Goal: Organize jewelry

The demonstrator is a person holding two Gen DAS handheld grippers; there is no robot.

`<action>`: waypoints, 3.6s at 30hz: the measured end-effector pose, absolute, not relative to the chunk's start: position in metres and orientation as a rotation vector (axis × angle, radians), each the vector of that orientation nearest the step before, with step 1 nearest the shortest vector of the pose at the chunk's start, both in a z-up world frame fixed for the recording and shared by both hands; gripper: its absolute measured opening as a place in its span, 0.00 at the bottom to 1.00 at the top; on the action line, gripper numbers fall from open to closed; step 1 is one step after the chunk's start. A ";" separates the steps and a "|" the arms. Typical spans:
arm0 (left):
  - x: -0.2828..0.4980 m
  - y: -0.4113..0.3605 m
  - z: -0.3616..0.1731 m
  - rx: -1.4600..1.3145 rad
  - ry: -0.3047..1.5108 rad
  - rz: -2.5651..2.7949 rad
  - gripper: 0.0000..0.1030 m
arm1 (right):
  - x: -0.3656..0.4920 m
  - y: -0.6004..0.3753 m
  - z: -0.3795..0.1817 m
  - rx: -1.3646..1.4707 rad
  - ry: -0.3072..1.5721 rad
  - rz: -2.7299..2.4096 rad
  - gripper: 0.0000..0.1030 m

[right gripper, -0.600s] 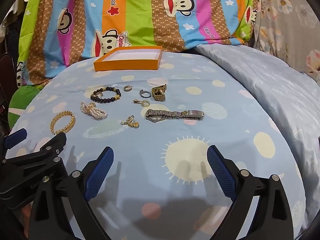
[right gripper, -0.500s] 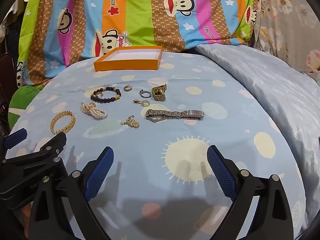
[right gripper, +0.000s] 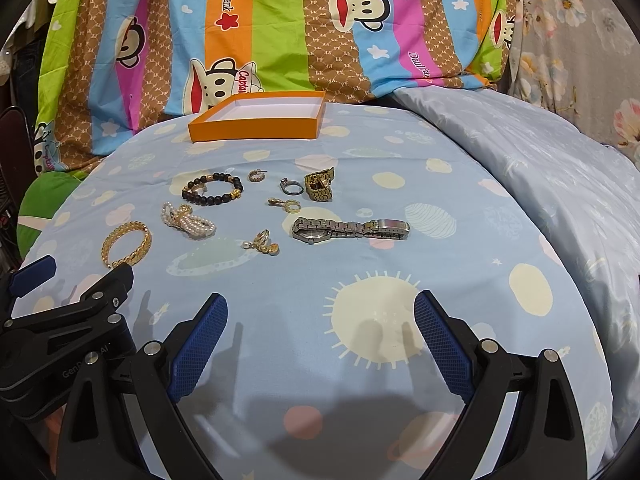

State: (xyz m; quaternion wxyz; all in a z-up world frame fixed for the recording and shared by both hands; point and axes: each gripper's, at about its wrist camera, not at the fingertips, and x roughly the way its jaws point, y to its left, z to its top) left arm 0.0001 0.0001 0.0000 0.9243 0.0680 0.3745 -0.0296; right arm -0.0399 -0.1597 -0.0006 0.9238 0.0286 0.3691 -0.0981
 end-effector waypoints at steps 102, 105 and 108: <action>0.061 0.022 -0.017 0.094 0.929 -0.248 0.92 | 0.064 -0.205 -0.016 -0.161 0.931 0.376 0.43; 0.065 0.022 -0.020 0.083 0.952 -0.261 0.91 | 0.062 -0.203 -0.015 -0.151 0.943 0.391 0.30; 0.064 0.021 -0.020 0.083 0.949 -0.273 0.90 | 0.056 -0.201 -0.014 -0.138 0.948 0.379 0.29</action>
